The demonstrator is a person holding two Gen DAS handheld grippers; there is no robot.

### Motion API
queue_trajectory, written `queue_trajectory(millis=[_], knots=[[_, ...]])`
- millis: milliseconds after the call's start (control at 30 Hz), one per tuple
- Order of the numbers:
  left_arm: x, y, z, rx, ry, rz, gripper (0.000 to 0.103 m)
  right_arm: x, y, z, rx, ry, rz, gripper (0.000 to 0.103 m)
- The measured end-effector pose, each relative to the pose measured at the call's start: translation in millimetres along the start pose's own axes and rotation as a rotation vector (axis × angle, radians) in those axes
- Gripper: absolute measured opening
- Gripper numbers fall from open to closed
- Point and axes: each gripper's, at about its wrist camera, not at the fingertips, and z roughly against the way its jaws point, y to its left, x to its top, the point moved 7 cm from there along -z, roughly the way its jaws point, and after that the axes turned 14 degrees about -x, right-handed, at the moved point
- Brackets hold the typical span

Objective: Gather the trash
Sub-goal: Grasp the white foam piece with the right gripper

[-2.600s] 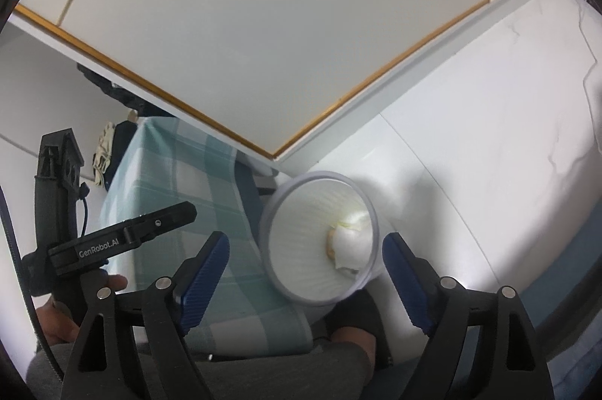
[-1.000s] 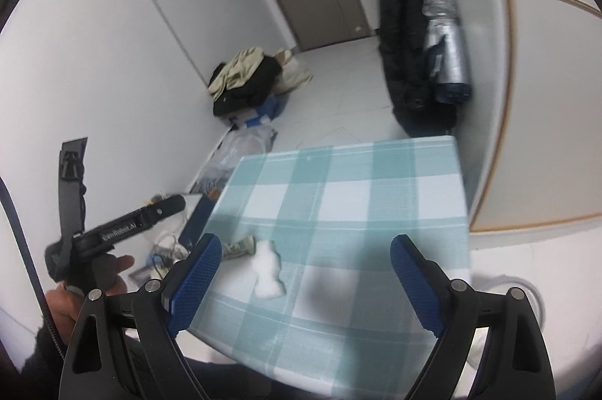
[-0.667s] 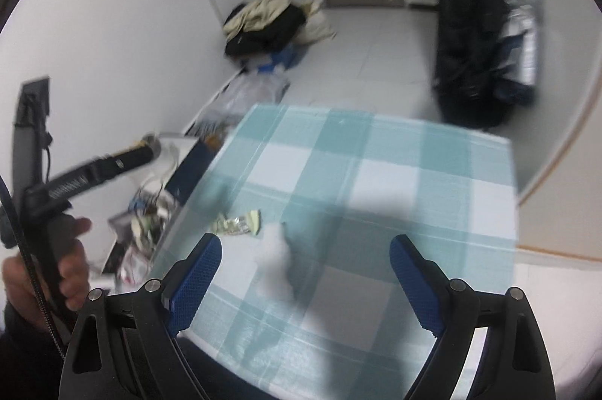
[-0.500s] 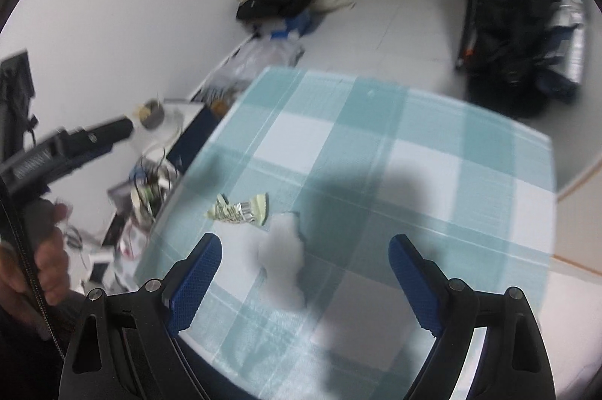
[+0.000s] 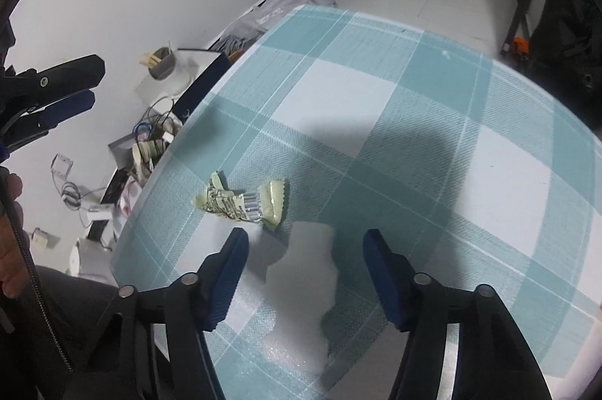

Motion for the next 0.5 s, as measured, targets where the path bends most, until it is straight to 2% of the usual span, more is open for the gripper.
queue_trajectory(millis=[33, 167, 233, 333, 500], knots=[[-1, 0, -2, 0.000, 0.011, -0.002, 0.085, 0, 1, -1, 0.000, 0.007, 0.008, 0.051], [-6, -3, -9, 0.006, 0.041, -0.016, 0.085, 1, 1, -6, 0.021, 0.026, -0.002, 0.041], [-8, -5, -12, 0.013, 0.053, -0.033, 0.085, 0, 2, -6, 0.016, 0.025, 0.013, 0.026], [-13, -8, -18, -0.004, 0.086, -0.047, 0.085, -1, 4, -5, 0.036, 0.036, 0.016, 0.023], [-20, -12, -29, -0.031, 0.132, -0.051, 0.085, -1, -5, 3, 0.015, 0.019, 0.003, 0.023]])
